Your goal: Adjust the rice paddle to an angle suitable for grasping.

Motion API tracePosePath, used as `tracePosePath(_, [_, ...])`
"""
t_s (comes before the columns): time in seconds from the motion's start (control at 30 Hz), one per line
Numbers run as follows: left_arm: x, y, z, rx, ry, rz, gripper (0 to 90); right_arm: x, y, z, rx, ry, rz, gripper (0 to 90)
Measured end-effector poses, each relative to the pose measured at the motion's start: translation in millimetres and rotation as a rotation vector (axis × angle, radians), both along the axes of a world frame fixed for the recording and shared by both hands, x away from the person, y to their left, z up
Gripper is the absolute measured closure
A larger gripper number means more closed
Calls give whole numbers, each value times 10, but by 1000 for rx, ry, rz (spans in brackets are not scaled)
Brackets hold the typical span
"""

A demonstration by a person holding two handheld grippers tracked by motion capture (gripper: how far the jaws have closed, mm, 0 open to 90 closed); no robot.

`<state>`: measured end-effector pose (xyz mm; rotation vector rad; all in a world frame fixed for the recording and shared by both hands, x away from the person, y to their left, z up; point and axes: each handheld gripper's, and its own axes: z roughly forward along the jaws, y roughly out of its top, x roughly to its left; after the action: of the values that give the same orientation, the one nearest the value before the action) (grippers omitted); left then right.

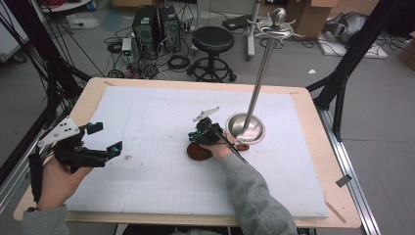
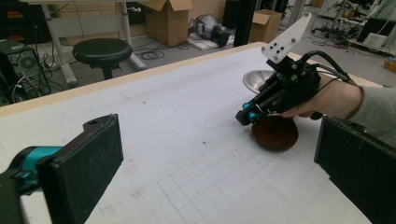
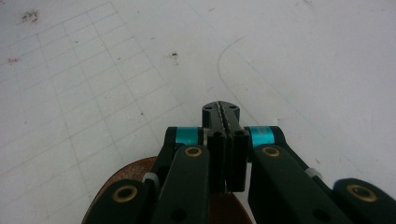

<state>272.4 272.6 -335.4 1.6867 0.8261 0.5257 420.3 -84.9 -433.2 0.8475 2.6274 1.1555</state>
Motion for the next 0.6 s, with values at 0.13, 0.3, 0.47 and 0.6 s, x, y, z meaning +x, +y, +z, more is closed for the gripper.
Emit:
tracePosePath(0.13, [-19,19,-4,7,2,4,17,22,22,-17,-12,10,-7,897])
tracePosePath(0.3, [-42,43,-12,2,4,13,17,59,35,-46,-24,19,-13,897])
tracePosePath(0.47, [-54,67,-9,4,5,18,17,55,70,-53,-31,21,-1,897])
tracePosePath(0.6, [-52,71,-5,6,3,16,17,57,67,-56,-29,25,0,899])
